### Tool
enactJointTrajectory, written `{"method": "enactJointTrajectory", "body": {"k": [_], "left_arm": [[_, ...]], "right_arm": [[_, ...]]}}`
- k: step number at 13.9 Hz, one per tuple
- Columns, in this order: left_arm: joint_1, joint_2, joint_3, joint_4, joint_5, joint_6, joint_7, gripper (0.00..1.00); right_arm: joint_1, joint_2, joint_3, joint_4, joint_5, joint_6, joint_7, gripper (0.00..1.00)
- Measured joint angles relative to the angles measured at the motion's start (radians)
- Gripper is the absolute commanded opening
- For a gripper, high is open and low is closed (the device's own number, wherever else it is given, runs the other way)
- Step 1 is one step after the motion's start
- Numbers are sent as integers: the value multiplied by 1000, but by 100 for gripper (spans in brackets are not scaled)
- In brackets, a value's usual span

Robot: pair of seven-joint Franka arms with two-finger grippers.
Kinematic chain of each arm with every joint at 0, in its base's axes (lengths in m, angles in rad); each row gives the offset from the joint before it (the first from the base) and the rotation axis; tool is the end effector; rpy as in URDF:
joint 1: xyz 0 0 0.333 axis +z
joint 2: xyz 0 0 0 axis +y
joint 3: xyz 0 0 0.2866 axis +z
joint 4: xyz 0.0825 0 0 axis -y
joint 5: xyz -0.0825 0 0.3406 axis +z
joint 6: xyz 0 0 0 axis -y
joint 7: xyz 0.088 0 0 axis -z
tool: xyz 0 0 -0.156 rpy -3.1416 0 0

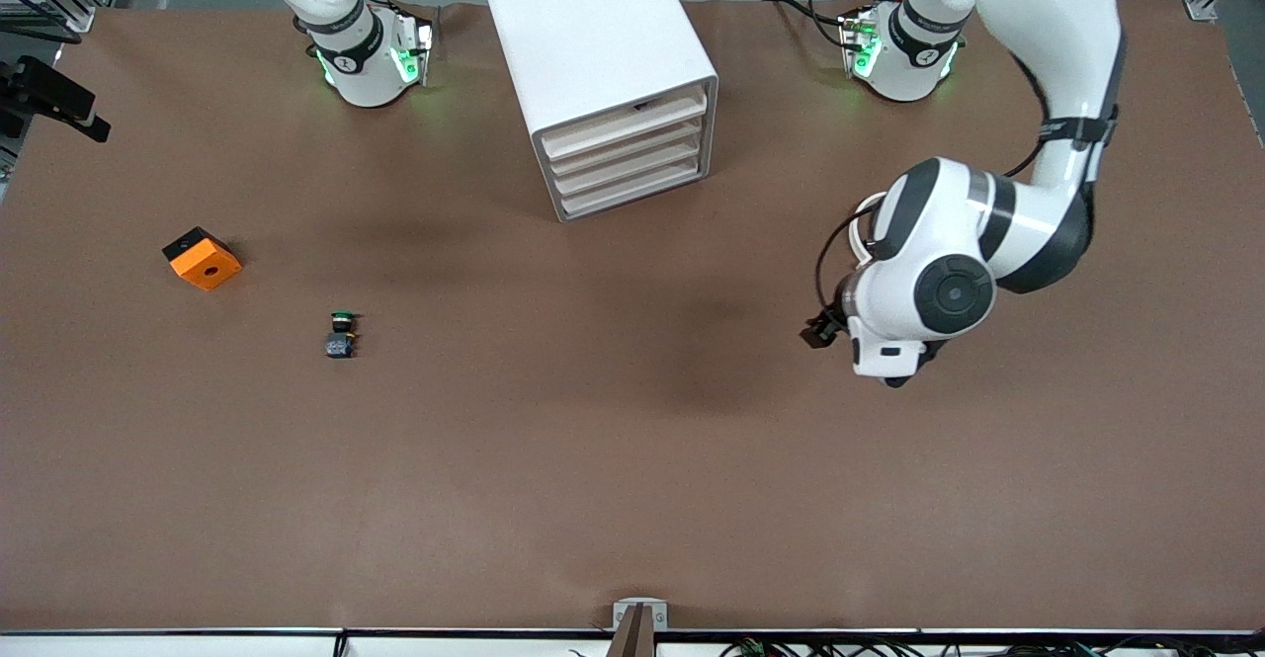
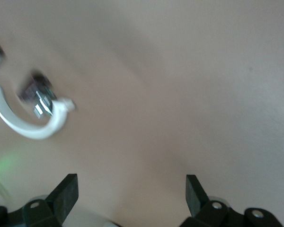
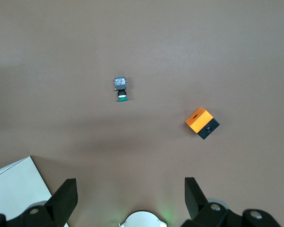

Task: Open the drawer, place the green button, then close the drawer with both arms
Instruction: 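Reach the left gripper to the white cabinet's drawer handle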

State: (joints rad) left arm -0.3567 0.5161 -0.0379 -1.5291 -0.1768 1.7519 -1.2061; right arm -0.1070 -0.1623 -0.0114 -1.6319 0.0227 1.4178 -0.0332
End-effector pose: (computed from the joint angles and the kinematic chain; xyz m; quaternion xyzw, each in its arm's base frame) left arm 0.5399 -0.2488 0.2871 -0.8930 -0.4157 0.1681 0.0395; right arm 0.4427 -0.0492 0.5853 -0.9987 0.0410 0.0249 0.0141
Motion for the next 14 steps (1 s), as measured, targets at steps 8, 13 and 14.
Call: {"method": "enactJointTrajectory", "body": {"k": [8, 13, 14], "left_arm": [[-81, 168, -6, 64, -380, -69, -412, 100], [-121, 235, -7, 66, -523, -255, -590, 100], [-125, 250, -8, 66, -533, -284, -613, 100]], "right_arm": [[-2, 6, -7, 0, 0, 5, 2, 100], [1, 76, -2, 1, -2, 16, 0, 100], [0, 104, -2, 6, -6, 23, -1, 100]]}}
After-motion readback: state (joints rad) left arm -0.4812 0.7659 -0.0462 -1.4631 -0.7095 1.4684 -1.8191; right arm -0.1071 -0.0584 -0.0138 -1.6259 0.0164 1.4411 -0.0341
